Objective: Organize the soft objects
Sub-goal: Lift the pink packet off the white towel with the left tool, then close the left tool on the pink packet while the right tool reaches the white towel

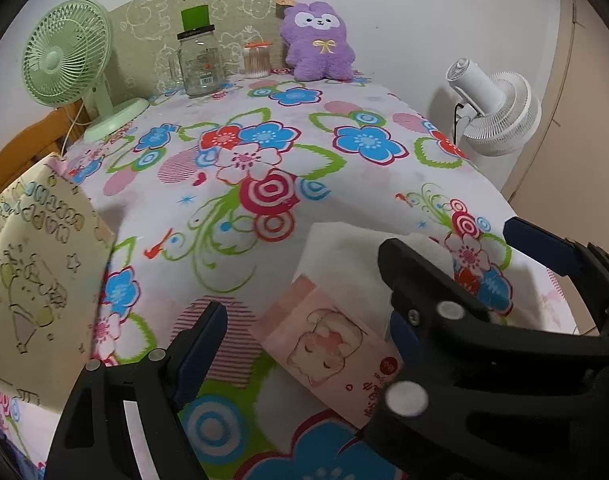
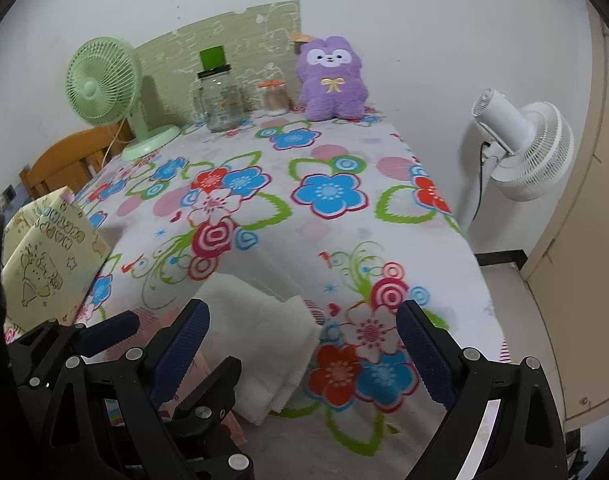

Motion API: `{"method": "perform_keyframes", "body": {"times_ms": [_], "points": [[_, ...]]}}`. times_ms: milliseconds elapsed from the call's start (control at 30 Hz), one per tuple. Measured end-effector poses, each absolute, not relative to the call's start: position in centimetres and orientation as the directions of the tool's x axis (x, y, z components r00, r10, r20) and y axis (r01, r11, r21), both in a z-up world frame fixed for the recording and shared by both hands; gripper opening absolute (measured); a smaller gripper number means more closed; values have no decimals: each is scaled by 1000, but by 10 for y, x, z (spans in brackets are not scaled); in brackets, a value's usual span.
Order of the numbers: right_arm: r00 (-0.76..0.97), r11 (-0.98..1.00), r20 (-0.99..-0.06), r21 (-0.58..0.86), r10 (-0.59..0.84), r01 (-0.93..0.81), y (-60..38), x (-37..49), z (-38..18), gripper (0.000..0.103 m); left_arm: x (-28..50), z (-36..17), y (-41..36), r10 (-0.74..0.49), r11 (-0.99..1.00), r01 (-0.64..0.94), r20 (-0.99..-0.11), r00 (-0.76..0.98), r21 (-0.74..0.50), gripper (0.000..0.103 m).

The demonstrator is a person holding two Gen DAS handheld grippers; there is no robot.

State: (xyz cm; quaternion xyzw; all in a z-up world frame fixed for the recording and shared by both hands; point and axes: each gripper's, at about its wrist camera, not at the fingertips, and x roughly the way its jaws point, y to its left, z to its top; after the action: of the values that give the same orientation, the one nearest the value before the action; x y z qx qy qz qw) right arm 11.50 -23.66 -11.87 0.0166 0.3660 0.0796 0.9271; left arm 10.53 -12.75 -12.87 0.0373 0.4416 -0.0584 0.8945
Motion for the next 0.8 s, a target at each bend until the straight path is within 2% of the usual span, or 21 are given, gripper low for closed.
{"method": "perform_keyframes", "body": {"times_ms": [100, 267, 433, 600, 667, 800], "points": [[709, 985, -685, 85, 165, -147, -229, 115, -122, 96, 100, -129, -120, -59, 992, 128, -796, 602, 24, 85], [695, 983, -696, 92, 178, -159, -219, 114, -125, 96, 96, -134, -107, -120, 990, 129, -816, 565, -55, 63], [697, 982, -695, 70, 174, -175, -210, 109, -124, 96, 89, -134, -105, -103, 991, 130, -827, 553, -37, 53], [690, 979, -700, 66, 184, -194, -204, 102, -125, 96, 80, -133, -103, -100, 992, 123, -833, 544, -39, 55], [692, 980, -699, 64, 180, -191, -204, 99, -124, 96, 77, -132, -102, -91, 993, 112, -836, 541, -35, 65], [699, 981, -692, 72, 179, -179, -209, 90, -122, 96, 69, -128, -102, -72, 995, 95, -823, 564, -22, 73]]}}
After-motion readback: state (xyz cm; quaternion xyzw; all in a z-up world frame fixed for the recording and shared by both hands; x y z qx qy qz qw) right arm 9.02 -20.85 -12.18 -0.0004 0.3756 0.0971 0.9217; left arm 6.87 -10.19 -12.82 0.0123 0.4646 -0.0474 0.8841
